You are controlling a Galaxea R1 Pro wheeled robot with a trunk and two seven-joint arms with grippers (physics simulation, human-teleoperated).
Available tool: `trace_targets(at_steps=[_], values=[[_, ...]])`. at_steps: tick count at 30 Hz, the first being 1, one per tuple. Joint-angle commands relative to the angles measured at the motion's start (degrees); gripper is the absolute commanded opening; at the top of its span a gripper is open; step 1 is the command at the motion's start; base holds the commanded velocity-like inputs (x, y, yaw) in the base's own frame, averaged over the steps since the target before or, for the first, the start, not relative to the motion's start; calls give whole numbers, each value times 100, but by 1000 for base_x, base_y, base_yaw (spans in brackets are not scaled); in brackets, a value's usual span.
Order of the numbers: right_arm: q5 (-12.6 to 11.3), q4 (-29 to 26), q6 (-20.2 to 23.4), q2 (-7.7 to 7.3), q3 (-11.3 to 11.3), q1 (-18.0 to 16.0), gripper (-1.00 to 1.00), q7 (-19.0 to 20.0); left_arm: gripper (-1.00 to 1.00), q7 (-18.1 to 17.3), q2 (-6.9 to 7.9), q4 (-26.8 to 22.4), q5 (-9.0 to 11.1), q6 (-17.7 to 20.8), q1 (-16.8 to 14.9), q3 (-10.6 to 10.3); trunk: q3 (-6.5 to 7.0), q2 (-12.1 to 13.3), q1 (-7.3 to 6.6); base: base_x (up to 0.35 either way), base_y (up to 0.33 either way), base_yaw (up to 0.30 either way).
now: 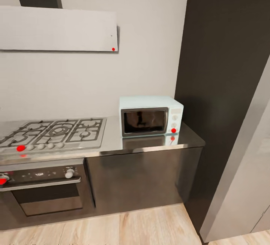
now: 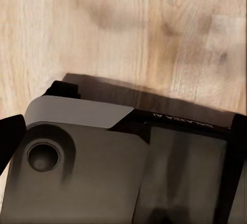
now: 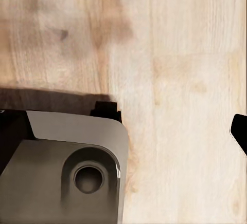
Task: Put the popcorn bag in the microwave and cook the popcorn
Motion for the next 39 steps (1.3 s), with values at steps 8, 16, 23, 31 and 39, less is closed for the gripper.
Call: trace_targets(at_steps=[8,16,23,31,39], values=[[39,15,-26,-12,-49,-7,100,10,100,22,5,2,-7,-10,-3,-45,-6,-4,0,109,-258,9],[40,15,-26,-13,-49,-7,100,17,100,22,11,2,-2,-15,-3,-44,-6,-4,0,160,-259,0],[39,15,-26,-21,-49,-7,100,10,100,22,15,2,20,-19,-3,-40,-6,-4,0,159,-257,146],[39,15,-26,-22,-49,-7,100,10,100,22,31,2,53,-24,-3,-39,-6,-4,0,31,-53,135],[43,15,-27,-13,-46,-7,100,10,100,22,32,2,46,-21,-3,-39,-6,-4,0,0,0,2]])
